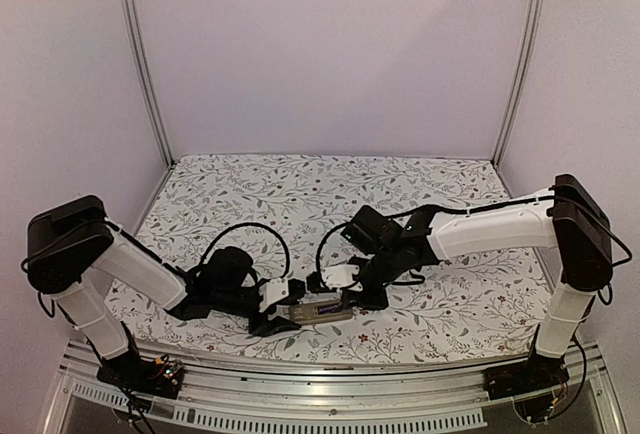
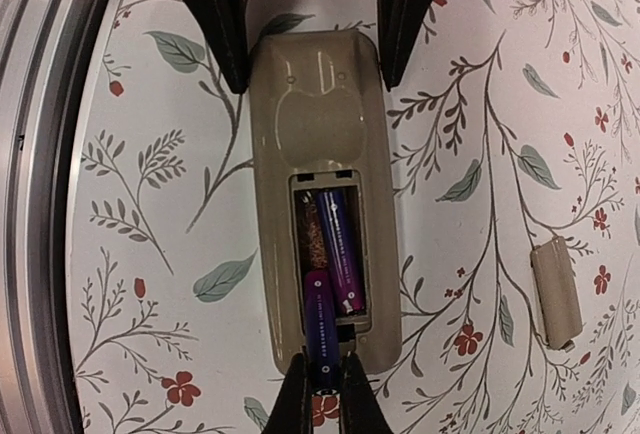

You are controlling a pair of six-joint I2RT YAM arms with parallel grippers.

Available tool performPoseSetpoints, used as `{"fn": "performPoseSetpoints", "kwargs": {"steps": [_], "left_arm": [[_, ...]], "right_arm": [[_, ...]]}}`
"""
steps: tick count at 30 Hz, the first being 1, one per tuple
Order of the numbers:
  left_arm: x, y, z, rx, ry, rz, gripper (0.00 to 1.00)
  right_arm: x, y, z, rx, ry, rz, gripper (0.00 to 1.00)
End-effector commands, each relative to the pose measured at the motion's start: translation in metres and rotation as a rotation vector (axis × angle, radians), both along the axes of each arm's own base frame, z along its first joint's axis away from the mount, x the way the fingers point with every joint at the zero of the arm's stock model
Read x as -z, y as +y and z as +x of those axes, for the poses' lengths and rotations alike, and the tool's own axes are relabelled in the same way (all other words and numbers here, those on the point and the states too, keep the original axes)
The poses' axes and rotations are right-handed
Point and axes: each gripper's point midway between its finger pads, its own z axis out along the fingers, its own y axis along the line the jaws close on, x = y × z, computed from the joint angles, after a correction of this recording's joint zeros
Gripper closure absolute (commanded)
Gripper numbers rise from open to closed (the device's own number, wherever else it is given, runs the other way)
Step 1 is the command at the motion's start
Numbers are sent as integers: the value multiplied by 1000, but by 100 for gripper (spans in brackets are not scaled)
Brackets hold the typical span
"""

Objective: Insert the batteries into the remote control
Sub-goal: Place the battery in the battery compartment.

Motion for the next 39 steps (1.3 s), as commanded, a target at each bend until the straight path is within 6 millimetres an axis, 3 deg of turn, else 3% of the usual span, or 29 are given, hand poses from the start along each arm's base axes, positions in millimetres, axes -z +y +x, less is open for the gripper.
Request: {"fn": "performPoseSetpoints", "kwargs": {"steps": [1,5,10,17,29,39], "left_arm": [[-1,1,-1,9,-14,-16,43],[-2,1,-2,16,-16,-28,45],[0,3,-1,7,-4,-31,49],[0,4,-1,16,13,-48,52],[0,4,-1,21,20,-56,52],[0,4,-2,37,22,-64,53]], "right_arm": [[25,-11,-6,-23,-6,-114,100],[19,2,1,-22,-21,-88,100],[23,17,-4,-3,23,-26,100],[34,17,-13,63,93,44,100],[31,29,2,105,89,123,100],[42,34,-4,94,142,136,100]]}}
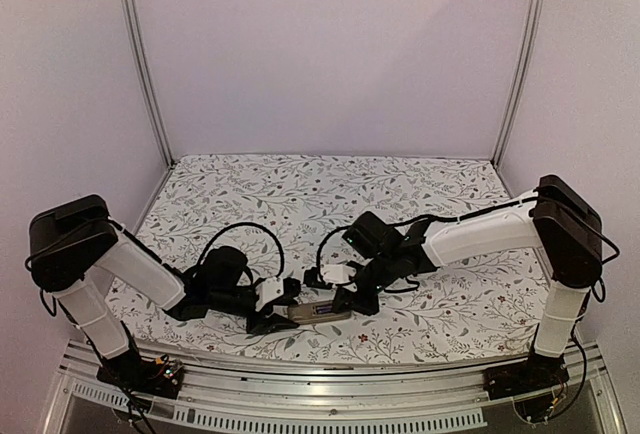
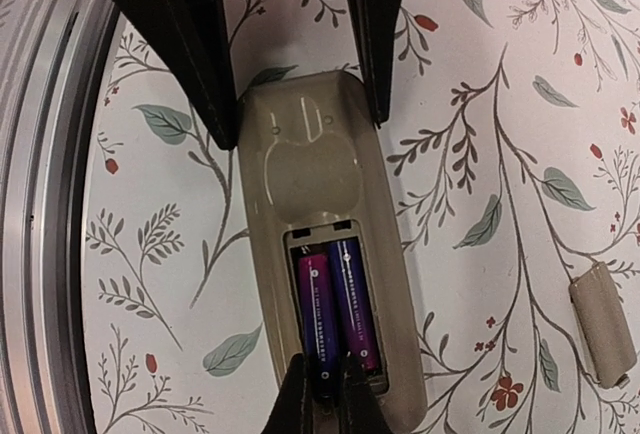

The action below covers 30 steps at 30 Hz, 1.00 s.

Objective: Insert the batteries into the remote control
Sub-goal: Place the battery in the battery compartment.

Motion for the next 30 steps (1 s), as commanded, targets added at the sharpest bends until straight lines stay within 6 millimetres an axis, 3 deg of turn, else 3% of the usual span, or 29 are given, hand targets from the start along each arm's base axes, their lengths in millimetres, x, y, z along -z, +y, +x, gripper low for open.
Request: {"fn": "performPoseSetpoints", "kwargs": {"steps": [1,11,15,25,30], "left_arm": [[2,1,-3,20,15,-19,53],[1,1,-3,22,16,-30,54],[-3,1,-5,45,-5,-45,53],[-35,-8,-14,168,-186,-180,23],[-62,-21,-21,233,-277,-272,24]], "right_arm": [[26,15,-2,1,16,19,100],[31,28,-6,-2,73,65,100],[41,24,-7,18,86,48,100],[63,-5,3,114,63,-41,100],[62,-6,5,118,54,-42,100]]}}
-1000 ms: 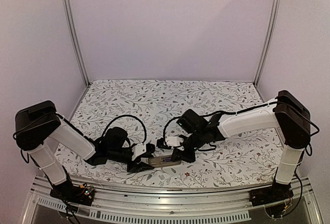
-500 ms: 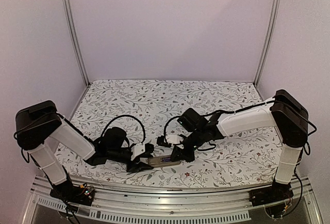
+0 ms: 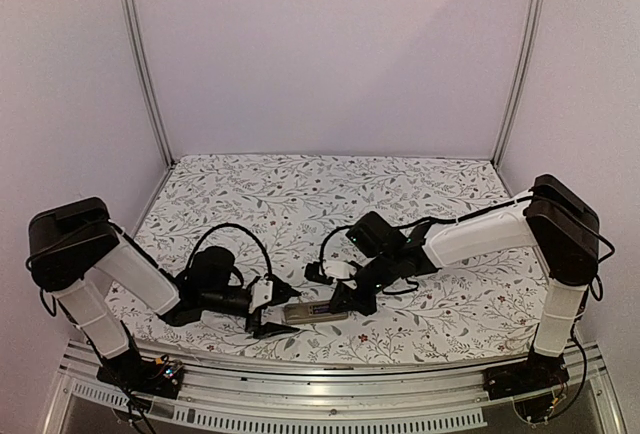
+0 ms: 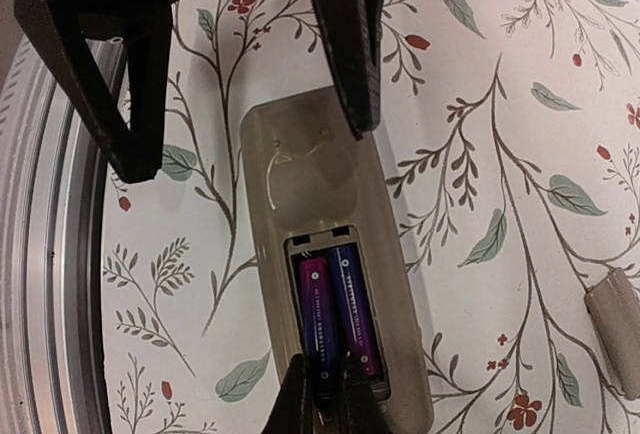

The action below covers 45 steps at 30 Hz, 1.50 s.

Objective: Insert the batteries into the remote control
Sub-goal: Place the battery in the battery compartment.

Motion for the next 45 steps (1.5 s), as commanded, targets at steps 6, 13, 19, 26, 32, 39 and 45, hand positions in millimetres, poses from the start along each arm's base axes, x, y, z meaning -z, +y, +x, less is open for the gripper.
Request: {"fn": "performPoseSetpoints", "kwargs": {"steps": [6,13,19,26,32,39,45], "left_arm": [[-14,-35,-20,153,-117,-73,41],[0,-62,5,70,-154,-36,40],[12,-58,8,-36,-136,19,49],[16,-53,3,-69,-103,109,61],[-5,-45,0,-153,90,82,67],[4,-55,21,-304,203,121,71],[28,-31,23,-465,432,267,60]], "right_arm": [[59,-12,2,75,-29,-101,100],[64,-18,1,111,-22,-94,98],[66,-20,-8,79,8,-89,98],[62,-29,-7,83,-2,-89,98],[59,-22,-3,80,-11,-60,98],[60,-24,-2,74,-29,-66,99],[59,-25,-3,72,-35,-57,99]]}}
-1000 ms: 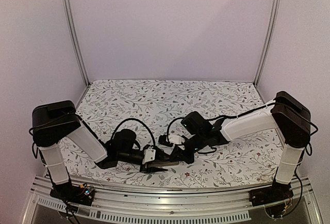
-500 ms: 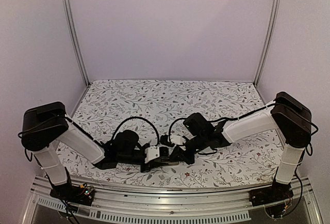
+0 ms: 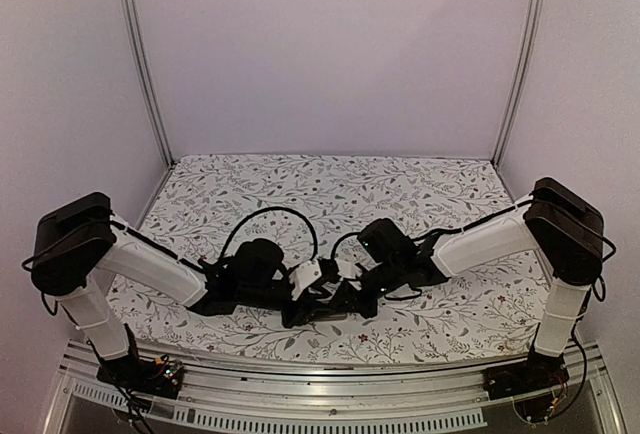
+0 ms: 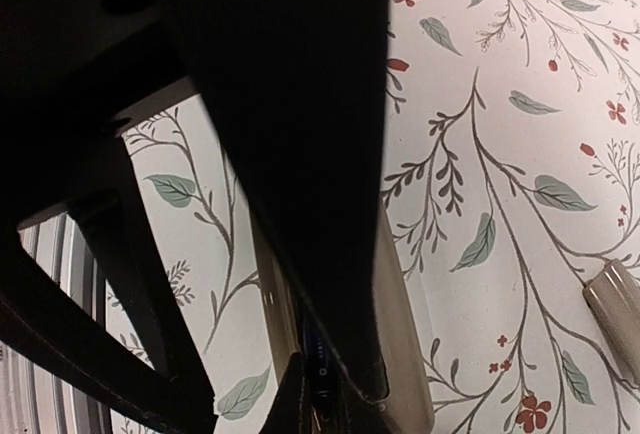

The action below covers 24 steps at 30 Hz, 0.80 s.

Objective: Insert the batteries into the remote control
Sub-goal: Place the battery in the battery compartment.

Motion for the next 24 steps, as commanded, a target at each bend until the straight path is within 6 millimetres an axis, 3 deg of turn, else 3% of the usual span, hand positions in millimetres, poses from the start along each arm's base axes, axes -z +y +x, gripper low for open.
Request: {"fn": "performPoseSetpoints", "kwargs": {"steps": [1,6,11,14,19,24], "left_arm": [[44,36,2,-204,252,180,60],[44,41,-7,-174,198,168,56],[11,47,-16,-90,51,50,52],[-1,48,-24,-15,-31,-5,42],[17,50,1,-114,-32,64,39],[32,55,6,-141,20,83,38]], "right_arm": [[59,-25,-4,12,-44,-174,99],[59,-25,-6,4,-37,-167,99],[59,-27,-4,5,-45,-174,99],[59,-28,-3,5,-50,-178,99],[55,-28,-1,10,-59,-175,99],[56,-29,-3,2,-60,-176,99]]}}
